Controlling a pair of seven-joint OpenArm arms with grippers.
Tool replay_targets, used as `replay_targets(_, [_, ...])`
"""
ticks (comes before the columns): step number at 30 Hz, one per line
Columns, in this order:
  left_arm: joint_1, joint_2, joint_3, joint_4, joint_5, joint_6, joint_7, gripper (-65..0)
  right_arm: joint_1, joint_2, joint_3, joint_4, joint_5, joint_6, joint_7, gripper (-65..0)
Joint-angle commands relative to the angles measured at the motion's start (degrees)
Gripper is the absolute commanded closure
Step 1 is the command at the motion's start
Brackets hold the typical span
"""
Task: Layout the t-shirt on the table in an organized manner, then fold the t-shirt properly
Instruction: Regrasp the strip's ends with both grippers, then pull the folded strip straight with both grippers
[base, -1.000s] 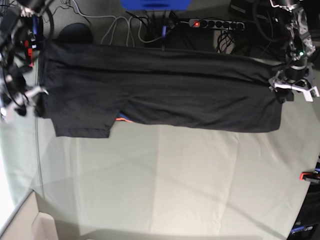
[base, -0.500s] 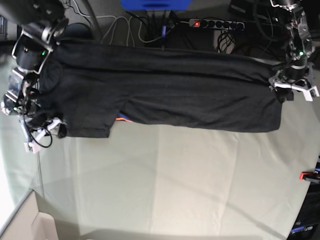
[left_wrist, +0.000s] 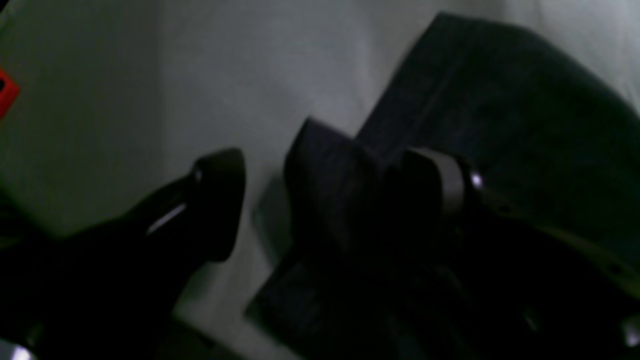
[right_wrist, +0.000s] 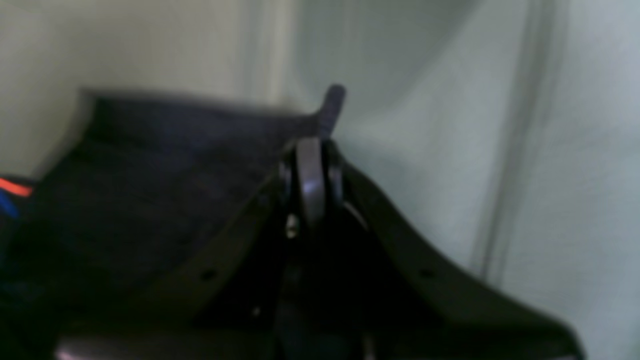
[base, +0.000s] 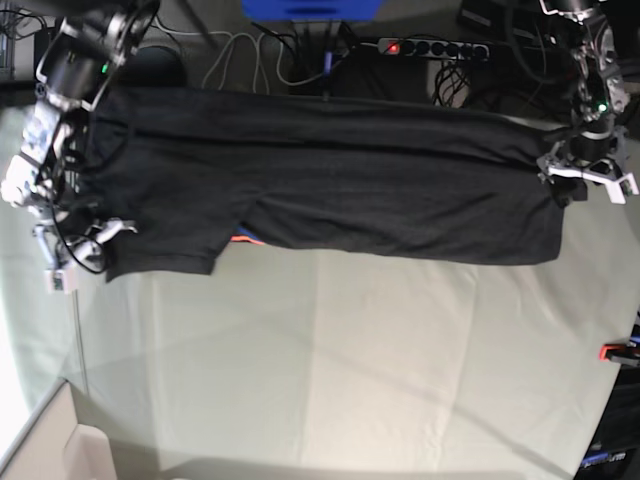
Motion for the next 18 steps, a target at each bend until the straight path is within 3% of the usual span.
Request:
replay_targets(1, [0.0, -1.1, -0.3, 0.9, -0.2, -0.1, -1.2, -46.5, -1.0, -0.2, 0.1, 4.0, 1.1, 0.4, 1.1, 0.0])
replay_targets(5, [0.3, -1.2, -0.3, 0.8, -0.2, -0.1, -1.2, -46.6, -8.1, -3.6, 1.6, 15.9, 1.1, 0.4, 1.1, 0.0])
replay_targets(9, [-0.1, -1.2, -0.2, 0.8, -0.3, -0.1, -1.2, -46.7, -12.9, -7.1, 6.2, 20.8, 1.1, 0.4, 1.1, 0.0])
replay_targets(13, [-0.5, -1.2, 0.2, 0.8, -0.2, -0.1, -1.2, -46.7, -16.4, -7.3, 10.5, 20.0, 5.5, 0.4, 1.1, 0.0])
replay_targets(18, [-1.6, -1.3, 0.2, 0.9, -0.3, -0.1, -1.2, -46.7, -18.1, -6.0, 11.1, 16.0, 8.1, 0.4, 1.2, 0.0])
